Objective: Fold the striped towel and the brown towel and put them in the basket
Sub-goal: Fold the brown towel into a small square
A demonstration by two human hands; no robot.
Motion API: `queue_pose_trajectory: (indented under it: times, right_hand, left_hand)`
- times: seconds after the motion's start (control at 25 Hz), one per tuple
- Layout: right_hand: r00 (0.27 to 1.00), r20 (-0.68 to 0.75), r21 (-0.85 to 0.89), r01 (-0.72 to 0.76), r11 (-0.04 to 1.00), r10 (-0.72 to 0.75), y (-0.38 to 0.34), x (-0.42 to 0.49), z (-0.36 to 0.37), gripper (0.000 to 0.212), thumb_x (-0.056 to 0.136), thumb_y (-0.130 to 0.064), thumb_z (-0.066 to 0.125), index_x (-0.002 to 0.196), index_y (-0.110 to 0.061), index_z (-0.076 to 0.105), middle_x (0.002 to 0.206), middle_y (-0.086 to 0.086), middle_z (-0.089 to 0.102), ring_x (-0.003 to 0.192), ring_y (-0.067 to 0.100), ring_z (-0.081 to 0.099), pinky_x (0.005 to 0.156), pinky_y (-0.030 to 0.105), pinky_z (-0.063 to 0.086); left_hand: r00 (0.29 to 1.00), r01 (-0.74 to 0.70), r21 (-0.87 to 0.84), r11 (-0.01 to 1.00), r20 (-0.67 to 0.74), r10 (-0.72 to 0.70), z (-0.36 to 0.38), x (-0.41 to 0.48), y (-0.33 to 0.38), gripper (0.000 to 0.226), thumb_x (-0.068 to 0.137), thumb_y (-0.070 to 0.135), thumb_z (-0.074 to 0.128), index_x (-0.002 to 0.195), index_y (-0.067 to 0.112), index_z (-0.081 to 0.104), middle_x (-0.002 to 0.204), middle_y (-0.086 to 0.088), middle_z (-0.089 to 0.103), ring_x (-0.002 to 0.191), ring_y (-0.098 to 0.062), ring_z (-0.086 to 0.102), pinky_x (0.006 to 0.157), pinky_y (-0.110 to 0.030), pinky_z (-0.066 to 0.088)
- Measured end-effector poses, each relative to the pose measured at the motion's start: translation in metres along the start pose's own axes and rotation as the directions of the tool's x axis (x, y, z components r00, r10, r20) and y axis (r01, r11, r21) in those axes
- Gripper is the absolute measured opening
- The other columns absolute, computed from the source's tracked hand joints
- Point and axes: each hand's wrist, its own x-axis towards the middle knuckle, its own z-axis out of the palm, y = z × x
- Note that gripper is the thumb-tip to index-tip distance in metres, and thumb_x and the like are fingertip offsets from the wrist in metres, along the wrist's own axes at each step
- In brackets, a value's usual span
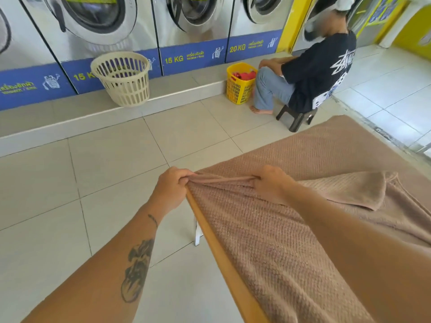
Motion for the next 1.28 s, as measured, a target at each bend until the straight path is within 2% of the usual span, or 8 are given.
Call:
queue_pose_trajectory:
  times: [0.16,0.4,0.52,0.64,0.72,0.84,1.08,1.28]
  right_hand:
    - [0.982,-0.146,0.121,-0.105,0.987,0.123,0.025,0.023,-0.031,0.019,0.094,-0.014,0.043,0.085,-0.017,0.059,0.082,0.005,0.062,0.077,0.026,0.06,0.059,0.03,0.044]
    - [0.828,-0.486,-0.029,-0.333,0.942,0.278,0.073,0.01,-0.032,0.037,0.091,-0.02,0.052,0.127,-0.02,0.053,0.127,0.009,0.056,0.116,0.032,0.052,0.101,0.051,0.038]
    - [0.824,-0.54,-0.078,-0.253,0.964,0.172,0.084,-0.014,-0.027,0.037,0.094,-0.032,0.051,0.13,-0.021,0.053,0.131,0.006,0.054,0.12,0.03,0.051,0.102,0.051,0.037]
    - [0.78,-0.606,0.153,-0.078,0.985,0.156,0.094,-0.049,-0.035,0.026,0.097,-0.039,0.044,0.106,-0.021,0.061,0.109,0.001,0.063,0.099,0.024,0.06,0.085,0.043,0.048]
    - [0.801,-0.561,0.368,0.015,0.93,0.209,0.106,-0.08,-0.042,0.021,0.1,-0.032,0.043,0.093,-0.023,0.06,0.091,-0.004,0.063,0.082,0.017,0.06,0.065,0.029,0.044]
    - [0.915,-0.374,0.387,0.007,0.922,0.15,0.146,-0.141,-0.036,0.019,0.095,-0.018,0.052,0.106,-0.025,0.065,0.096,-0.007,0.064,0.083,0.008,0.062,0.061,0.017,0.042]
    - [0.995,0.046,0.056,-0.094,0.994,0.091,0.288,-0.266,0.011,0.046,0.086,-0.01,0.052,0.128,-0.026,0.057,0.13,0.002,0.057,0.121,0.024,0.055,0.099,0.036,0.047]
    - [0.995,0.066,-0.033,-0.072,0.997,0.074,0.382,-0.356,0.044,0.072,0.082,-0.013,0.054,0.147,-0.039,0.034,0.153,-0.001,0.033,0.142,0.028,0.029,0.111,0.052,0.035]
  left_hand:
    - [0.986,-0.165,0.126,0.978,0.046,0.16,-0.016,0.055,0.03,0.025,0.101,0.015,0.042,0.112,0.032,0.057,0.105,-0.005,0.063,0.1,-0.026,0.058,0.084,-0.041,0.05]
    - [0.973,-0.165,0.293,0.942,-0.106,0.204,0.007,0.073,0.086,0.024,0.102,0.025,0.04,0.107,0.018,0.062,0.107,-0.003,0.054,0.1,-0.025,0.052,0.083,-0.041,0.049]
    - [0.98,-0.136,0.273,0.952,-0.102,0.17,0.024,0.048,0.096,0.021,0.098,0.021,0.043,0.097,0.019,0.064,0.097,0.001,0.055,0.093,-0.024,0.055,0.08,-0.041,0.05]
    - [0.975,-0.118,0.304,0.945,-0.144,0.168,0.039,0.016,0.111,0.017,0.094,0.018,0.049,0.095,0.024,0.065,0.102,0.002,0.053,0.099,-0.023,0.051,0.088,-0.042,0.047]
    - [0.972,-0.103,0.288,0.952,-0.175,0.158,0.048,-0.01,0.126,0.019,0.091,0.015,0.051,0.096,0.026,0.065,0.106,0.002,0.054,0.103,-0.023,0.05,0.093,-0.042,0.043]
    - [0.981,-0.131,0.166,0.977,-0.121,0.152,0.066,-0.061,0.161,0.024,0.093,0.015,0.049,0.096,0.03,0.067,0.105,0.007,0.06,0.094,-0.016,0.058,0.081,-0.034,0.049]
    - [0.998,-0.05,-0.04,0.998,0.04,0.052,0.151,-0.229,0.235,0.027,0.097,0.011,0.05,0.094,0.035,0.063,0.099,0.015,0.063,0.093,-0.003,0.059,0.072,-0.016,0.042]
    - [0.988,-0.008,0.023,1.0,0.156,0.004,0.245,-0.365,0.305,0.016,0.1,0.024,0.049,0.097,0.037,0.058,0.097,0.018,0.058,0.09,-0.007,0.057,0.08,-0.029,0.051]
